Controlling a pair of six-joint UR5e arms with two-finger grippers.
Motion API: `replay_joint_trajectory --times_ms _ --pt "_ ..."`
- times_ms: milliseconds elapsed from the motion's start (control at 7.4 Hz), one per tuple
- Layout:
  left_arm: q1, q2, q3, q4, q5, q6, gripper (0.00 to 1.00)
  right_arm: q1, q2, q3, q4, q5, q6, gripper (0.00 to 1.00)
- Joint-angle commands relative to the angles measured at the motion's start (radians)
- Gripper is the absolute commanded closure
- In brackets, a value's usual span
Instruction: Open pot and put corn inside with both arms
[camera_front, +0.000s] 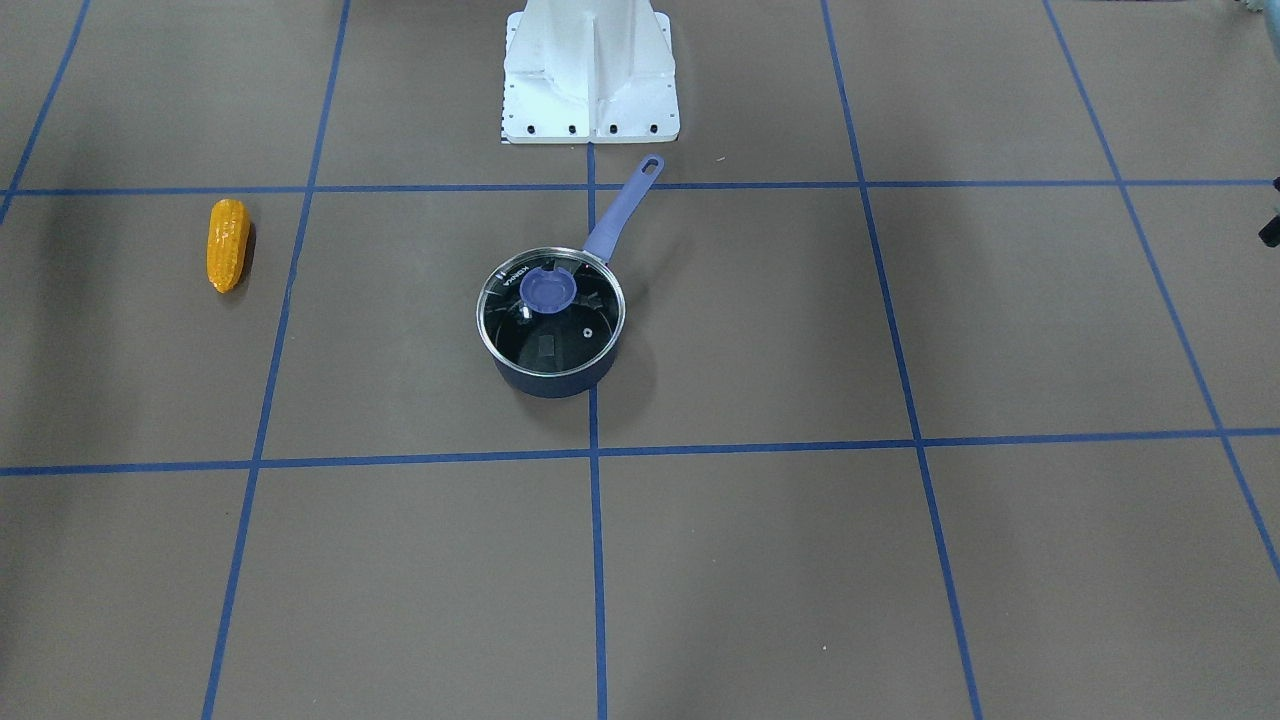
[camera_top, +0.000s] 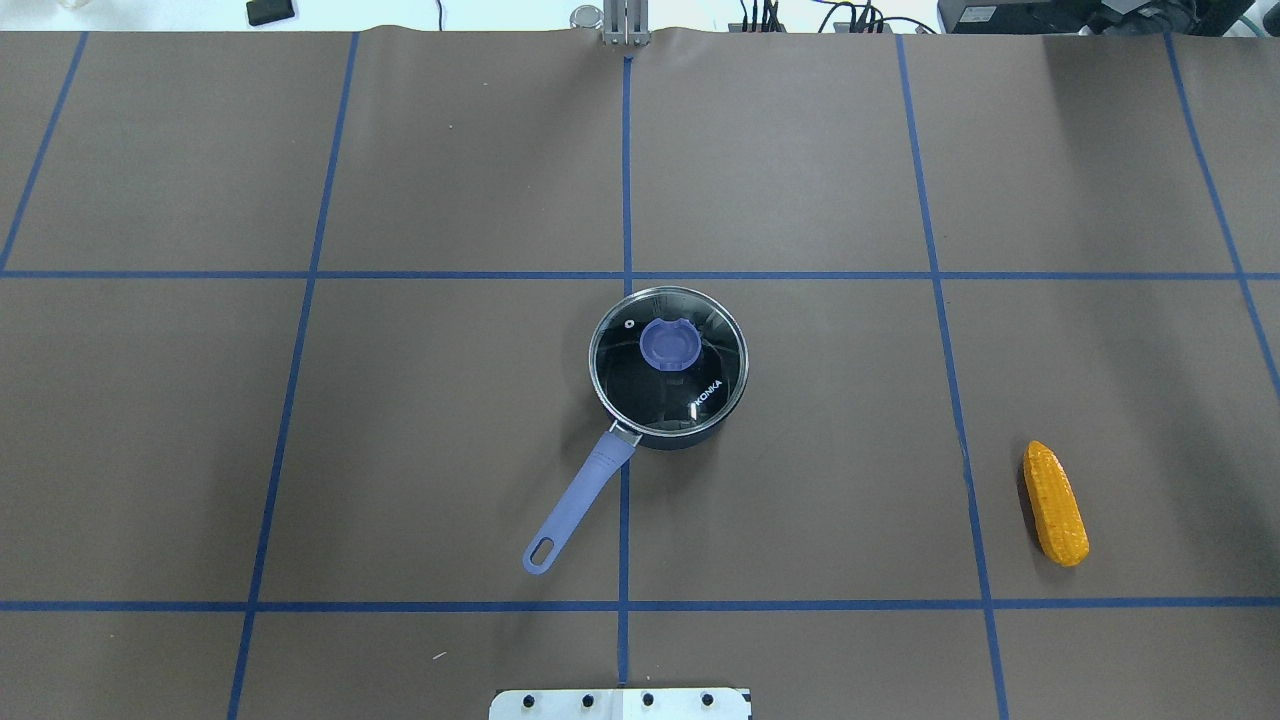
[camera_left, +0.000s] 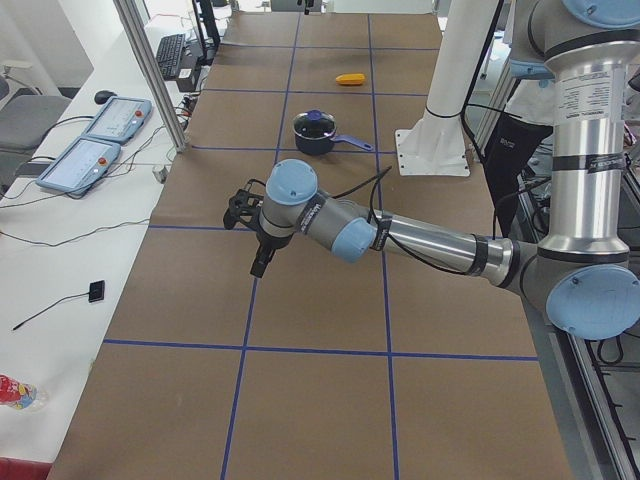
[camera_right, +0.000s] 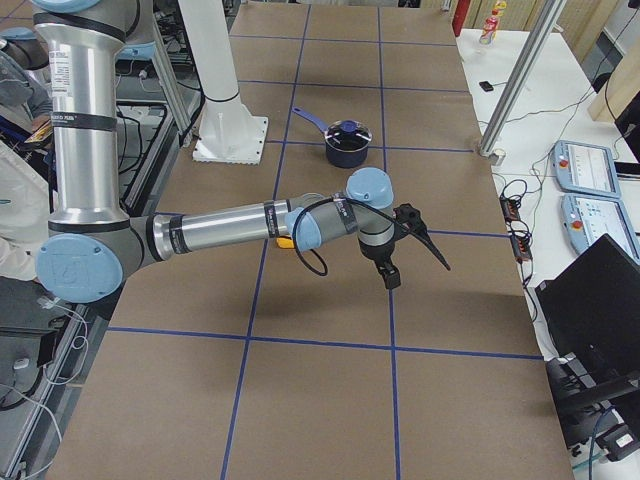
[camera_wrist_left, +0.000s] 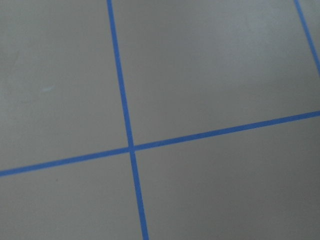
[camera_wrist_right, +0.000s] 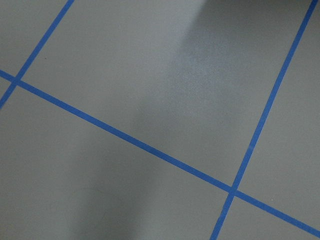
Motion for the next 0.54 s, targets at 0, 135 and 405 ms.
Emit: replay_joint_trajectory --times_ms 0,135,405 --pt "0.144 -0.071 -0.021 0.013 0.028 -0.222 0.01 -0.003 0.0 -0.003 0.001 0.001 0.002 0.0" --pt "0.224 -0.129 -0.018 0.031 0.045 -0.309 0.01 -0.003 -0.001 -0.003 0.001 0.001 0.002 0.0" --pt "0.365 -0.296 -0.018 0.12 0.115 -0.504 0.01 -0.006 -0.001 -0.009 0.001 0.001 0.002 0.0"
